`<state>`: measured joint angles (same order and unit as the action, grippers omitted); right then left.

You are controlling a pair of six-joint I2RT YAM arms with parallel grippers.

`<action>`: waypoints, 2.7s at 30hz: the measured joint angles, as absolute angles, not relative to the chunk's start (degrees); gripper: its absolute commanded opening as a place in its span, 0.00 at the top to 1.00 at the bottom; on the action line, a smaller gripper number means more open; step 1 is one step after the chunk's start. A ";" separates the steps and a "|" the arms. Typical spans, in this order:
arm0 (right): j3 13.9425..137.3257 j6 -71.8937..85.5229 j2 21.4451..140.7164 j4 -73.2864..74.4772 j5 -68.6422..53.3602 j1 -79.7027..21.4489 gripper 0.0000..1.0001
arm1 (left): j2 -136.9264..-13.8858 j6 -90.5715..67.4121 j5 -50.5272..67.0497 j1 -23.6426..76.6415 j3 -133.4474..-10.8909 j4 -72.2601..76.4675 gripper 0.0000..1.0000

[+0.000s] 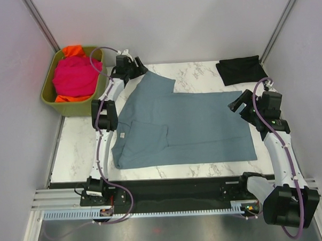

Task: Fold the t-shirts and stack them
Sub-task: Fold the tshirt

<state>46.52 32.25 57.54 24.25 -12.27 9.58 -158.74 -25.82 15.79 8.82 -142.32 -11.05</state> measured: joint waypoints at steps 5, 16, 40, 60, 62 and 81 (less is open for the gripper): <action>46.52 31.55 57.69 24.29 -13.26 9.47 0.02 | -159.85 -30.76 17.15 8.45 -142.43 -6.61 0.31; 46.52 31.20 59.31 24.40 -13.28 9.47 0.02 | -161.82 -40.93 19.64 8.93 -142.47 -3.79 0.39; 46.52 31.31 61.95 23.42 -13.72 9.47 0.02 | -164.33 -49.04 26.70 9.10 -141.32 2.94 0.98; 75.68 32.21 105.25 16.62 -7.97 16.34 0.24 | -128.29 -48.90 34.89 8.80 -104.09 9.96 0.98; 79.42 32.08 110.39 16.95 -7.20 17.02 0.25 | -126.52 -48.93 35.31 8.80 -101.47 11.18 0.98; 94.43 29.85 125.71 19.40 -5.82 15.40 0.50 | -122.69 -48.58 38.33 8.75 -91.15 12.64 0.98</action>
